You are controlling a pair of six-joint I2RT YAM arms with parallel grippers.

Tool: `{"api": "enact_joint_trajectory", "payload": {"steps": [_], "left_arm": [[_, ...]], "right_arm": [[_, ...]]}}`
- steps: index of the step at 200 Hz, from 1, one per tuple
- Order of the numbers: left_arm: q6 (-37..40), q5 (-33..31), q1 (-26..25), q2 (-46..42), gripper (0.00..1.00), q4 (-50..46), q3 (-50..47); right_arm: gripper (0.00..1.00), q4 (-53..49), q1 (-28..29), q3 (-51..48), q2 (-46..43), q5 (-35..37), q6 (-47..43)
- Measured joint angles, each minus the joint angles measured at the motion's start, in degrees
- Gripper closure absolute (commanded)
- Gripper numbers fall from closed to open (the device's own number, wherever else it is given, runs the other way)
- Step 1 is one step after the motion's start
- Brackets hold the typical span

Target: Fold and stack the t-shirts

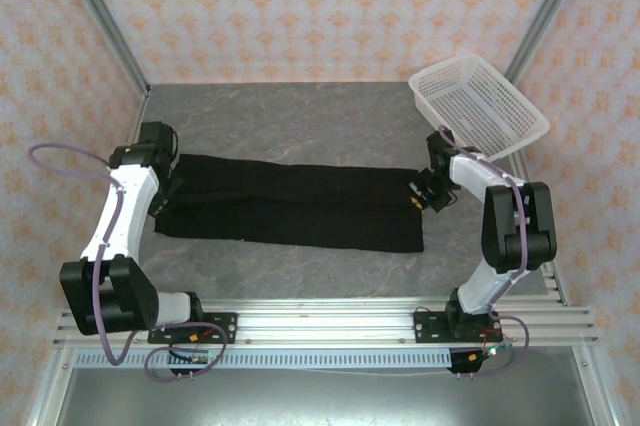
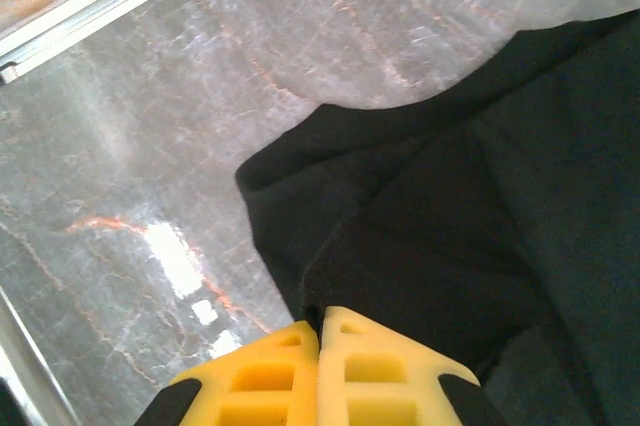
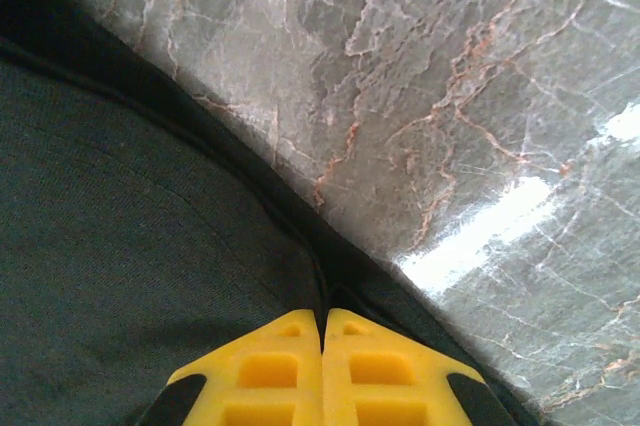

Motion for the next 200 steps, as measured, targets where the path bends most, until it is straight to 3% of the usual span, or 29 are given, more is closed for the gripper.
{"api": "enact_joint_trajectory", "payload": {"steps": [87,139,170,200], "left_arm": [[0.04,-1.03,0.00,-2.29,1.00,0.37,-3.37],[0.02,-0.96,0.00,-4.39,1.00,0.55,-6.29],[0.00,-0.48,0.00,-4.72,1.00,0.79,-9.16],[0.00,0.11,0.00,-3.32,1.00,1.90,-10.14]], "right_arm": [[1.00,-1.09,0.94,-3.45,-12.48,1.53,1.66],[1.00,-0.26,1.42,-9.73,-9.49,1.49,2.40],[0.72,0.13,1.42,-9.77,-8.68,1.95,2.25],[0.61,-0.17,1.44,-9.53,-9.62,3.08,2.49]]}}
